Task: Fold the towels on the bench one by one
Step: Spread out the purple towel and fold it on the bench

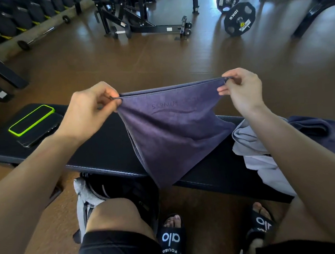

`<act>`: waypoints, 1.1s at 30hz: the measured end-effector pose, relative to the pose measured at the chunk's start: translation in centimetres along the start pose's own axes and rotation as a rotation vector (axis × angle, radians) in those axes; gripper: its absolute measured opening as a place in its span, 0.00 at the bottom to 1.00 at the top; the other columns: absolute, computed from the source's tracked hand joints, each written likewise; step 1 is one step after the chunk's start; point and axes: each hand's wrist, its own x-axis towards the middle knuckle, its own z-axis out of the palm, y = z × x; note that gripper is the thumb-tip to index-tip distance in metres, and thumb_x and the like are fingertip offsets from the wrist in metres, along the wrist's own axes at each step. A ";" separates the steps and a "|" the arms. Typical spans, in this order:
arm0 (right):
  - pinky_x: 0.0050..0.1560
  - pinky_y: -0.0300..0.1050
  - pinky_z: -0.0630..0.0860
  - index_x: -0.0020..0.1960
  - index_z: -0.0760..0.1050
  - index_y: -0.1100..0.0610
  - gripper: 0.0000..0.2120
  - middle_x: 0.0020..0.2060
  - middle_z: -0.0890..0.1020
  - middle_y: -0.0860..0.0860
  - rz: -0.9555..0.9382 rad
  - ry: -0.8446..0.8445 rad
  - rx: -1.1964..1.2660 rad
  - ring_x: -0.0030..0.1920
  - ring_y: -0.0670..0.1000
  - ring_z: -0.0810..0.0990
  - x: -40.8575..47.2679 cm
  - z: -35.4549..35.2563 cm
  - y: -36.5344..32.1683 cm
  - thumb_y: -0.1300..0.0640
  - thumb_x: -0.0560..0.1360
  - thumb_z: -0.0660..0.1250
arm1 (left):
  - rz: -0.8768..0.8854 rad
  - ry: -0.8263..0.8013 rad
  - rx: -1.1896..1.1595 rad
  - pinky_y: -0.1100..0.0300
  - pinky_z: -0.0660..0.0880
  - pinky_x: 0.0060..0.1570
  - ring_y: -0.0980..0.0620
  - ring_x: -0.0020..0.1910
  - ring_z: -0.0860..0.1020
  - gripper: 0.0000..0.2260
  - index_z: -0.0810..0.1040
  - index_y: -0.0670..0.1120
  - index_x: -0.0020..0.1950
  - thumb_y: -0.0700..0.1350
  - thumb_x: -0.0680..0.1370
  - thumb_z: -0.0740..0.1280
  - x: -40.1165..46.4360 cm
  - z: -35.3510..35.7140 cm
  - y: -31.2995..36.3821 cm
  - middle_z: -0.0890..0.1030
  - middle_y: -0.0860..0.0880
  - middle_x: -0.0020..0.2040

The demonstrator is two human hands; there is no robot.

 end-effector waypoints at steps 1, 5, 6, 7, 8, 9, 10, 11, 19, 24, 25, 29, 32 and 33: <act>0.43 0.50 0.84 0.49 0.79 0.59 0.13 0.33 0.80 0.52 -0.004 -0.022 -0.023 0.32 0.53 0.84 0.0 -0.3 0.0 0.71 0.78 0.58 | 0.003 -0.007 -0.008 0.67 0.77 0.49 0.53 0.42 0.81 0.04 0.78 0.47 0.49 0.38 0.79 0.71 0.1 0.0 -0.1 0.82 0.47 0.42; 0.41 0.47 0.83 0.45 0.80 0.55 0.15 0.32 0.81 0.53 -0.010 -0.130 -0.038 0.31 0.52 0.84 0.3 -1.7 -0.6 0.71 0.78 0.60 | -0.057 -0.003 -0.133 0.55 0.77 0.52 0.52 0.43 0.80 0.05 0.79 0.46 0.47 0.37 0.79 0.71 0.8 -0.3 -0.7 0.81 0.46 0.44; 0.39 0.44 0.82 0.46 0.80 0.57 0.13 0.33 0.80 0.54 -0.009 -0.165 -0.030 0.30 0.49 0.83 0.4 -2.1 -1.0 0.71 0.78 0.61 | -0.071 -0.007 -0.156 0.55 0.77 0.52 0.53 0.42 0.79 0.06 0.79 0.46 0.47 0.36 0.78 0.71 1.0 -0.4 -0.8 0.81 0.45 0.44; 0.37 0.41 0.82 0.48 0.80 0.60 0.11 0.33 0.79 0.55 -0.007 -0.201 -0.024 0.29 0.47 0.83 0.5 -2.4 -1.4 0.71 0.79 0.62 | -0.080 -0.015 -0.164 0.55 0.77 0.50 0.53 0.41 0.79 0.07 0.78 0.47 0.46 0.36 0.78 0.72 1.2 -0.6 -0.9 0.81 0.44 0.44; 0.36 0.40 0.81 0.51 0.79 0.63 0.09 0.34 0.79 0.56 -0.003 -0.236 -0.021 0.28 0.47 0.82 0.6 -2.7 -1.8 0.71 0.79 0.62 | -0.082 -0.027 -0.163 0.57 0.77 0.49 0.53 0.40 0.78 0.07 0.78 0.47 0.45 0.36 0.78 0.72 1.4 -0.7 -1.0 0.81 0.43 0.43; 0.36 0.39 0.81 0.53 0.79 0.64 0.09 0.34 0.78 0.57 0.003 -0.266 -0.020 0.28 0.46 0.82 0.9 -3.0 -2.2 0.71 0.79 0.62 | -0.083 -0.038 -0.156 0.57 0.77 0.48 0.52 0.40 0.78 0.08 0.78 0.47 0.45 0.36 0.78 0.72 1.6 -0.9 -1.1 0.81 0.42 0.43; 0.36 0.39 0.81 0.53 0.79 0.65 0.08 0.34 0.78 0.58 0.007 -0.290 -0.024 0.28 0.47 0.82 1.2 -3.2 -2.6 0.71 0.79 0.62 | -0.083 -0.043 -0.148 0.56 0.76 0.48 0.52 0.40 0.77 0.08 0.78 0.47 0.46 0.36 0.78 0.72 1.9 -1.1 -1.1 0.81 0.40 0.44; 0.37 0.40 0.82 0.54 0.79 0.66 0.08 0.35 0.79 0.59 0.008 -0.308 -0.034 0.29 0.48 0.82 1.5 -3.4 -3.1 0.71 0.79 0.62 | -0.085 -0.040 -0.147 0.54 0.76 0.49 0.51 0.40 0.77 0.07 0.78 0.48 0.47 0.36 0.78 0.72 2.3 -1.3 -1.1 0.80 0.40 0.44; 0.42 0.44 0.84 0.54 0.77 0.66 0.08 0.39 0.79 0.59 -0.002 -0.334 -0.049 0.32 0.49 0.85 3.9 -3.9 -6.8 0.72 0.79 0.61 | -0.139 0.054 -0.036 0.48 0.79 0.55 0.42 0.46 0.82 0.06 0.83 0.50 0.49 0.39 0.76 0.73 6.3 -2.0 -0.9 0.84 0.44 0.45; 0.46 0.42 0.83 0.55 0.77 0.64 0.07 0.43 0.81 0.54 -0.080 -0.261 -0.083 0.38 0.50 0.87 4.8 -4.4 -7.8 0.68 0.81 0.61 | -0.152 0.120 0.015 0.69 0.75 0.45 0.47 0.45 0.81 0.05 0.83 0.48 0.49 0.39 0.77 0.72 8.1 -2.4 0.3 0.84 0.44 0.47; 0.46 0.42 0.83 0.55 0.77 0.64 0.07 0.43 0.81 0.55 -0.086 -0.262 -0.091 0.39 0.50 0.87 4.9 -4.5 -7.8 0.68 0.81 0.61 | -0.158 0.134 0.037 0.72 0.72 0.42 0.50 0.44 0.80 0.04 0.83 0.48 0.49 0.39 0.77 0.72 8.3 -2.5 0.4 0.83 0.45 0.47; 0.45 0.43 0.84 0.55 0.77 0.64 0.08 0.43 0.81 0.58 -0.037 -0.298 -0.123 0.39 0.52 0.87 5.3 -4.4 -7.8 0.69 0.81 0.60 | -0.255 0.139 0.012 0.75 0.73 0.33 0.59 0.30 0.80 0.04 0.81 0.46 0.50 0.37 0.78 0.70 9.6 -1.8 0.4 0.82 0.45 0.46; 0.42 0.40 0.83 0.54 0.77 0.64 0.08 0.43 0.80 0.58 0.010 -0.204 -0.169 0.34 0.46 0.85 6.6 -3.2 -8.0 0.69 0.81 0.59 | -0.371 0.162 -0.135 0.72 0.76 0.29 0.62 0.25 0.81 0.05 0.79 0.44 0.51 0.35 0.79 0.69 11.6 -0.5 0.9 0.82 0.45 0.47; 0.41 0.38 0.83 0.55 0.77 0.64 0.09 0.43 0.80 0.58 0.017 -0.169 -0.191 0.31 0.44 0.84 7.1 -2.8 -8.1 0.69 0.81 0.59 | -0.395 0.174 -0.162 0.73 0.76 0.30 0.64 0.25 0.80 0.05 0.79 0.44 0.51 0.35 0.79 0.70 12.5 -0.1 1.1 0.82 0.45 0.47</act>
